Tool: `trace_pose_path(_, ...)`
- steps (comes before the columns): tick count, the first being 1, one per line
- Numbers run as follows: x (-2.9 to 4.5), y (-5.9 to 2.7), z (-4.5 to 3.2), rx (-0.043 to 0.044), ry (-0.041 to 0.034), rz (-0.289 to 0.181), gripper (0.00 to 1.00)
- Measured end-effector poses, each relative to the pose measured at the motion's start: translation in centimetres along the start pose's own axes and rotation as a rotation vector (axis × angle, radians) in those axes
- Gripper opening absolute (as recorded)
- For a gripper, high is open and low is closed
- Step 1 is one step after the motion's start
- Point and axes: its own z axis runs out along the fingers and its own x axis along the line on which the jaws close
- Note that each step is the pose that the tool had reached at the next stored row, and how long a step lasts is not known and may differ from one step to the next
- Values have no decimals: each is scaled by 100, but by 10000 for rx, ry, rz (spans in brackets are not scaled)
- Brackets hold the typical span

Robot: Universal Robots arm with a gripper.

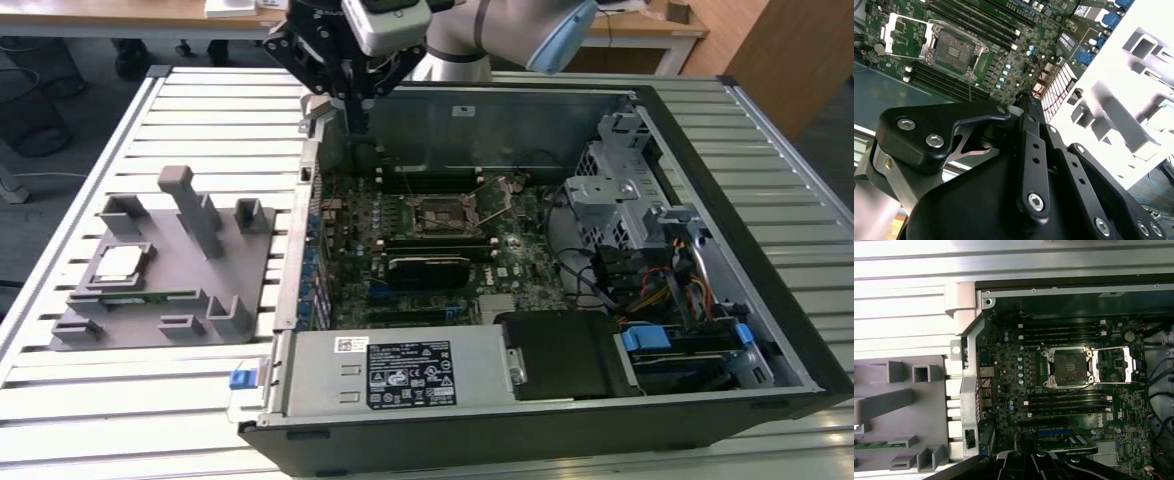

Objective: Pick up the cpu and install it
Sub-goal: 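Reach for the cpu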

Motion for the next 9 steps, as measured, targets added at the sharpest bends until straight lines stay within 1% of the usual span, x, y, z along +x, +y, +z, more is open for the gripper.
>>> trace_pose_path(9,33,-3,2,0,0,0,11)
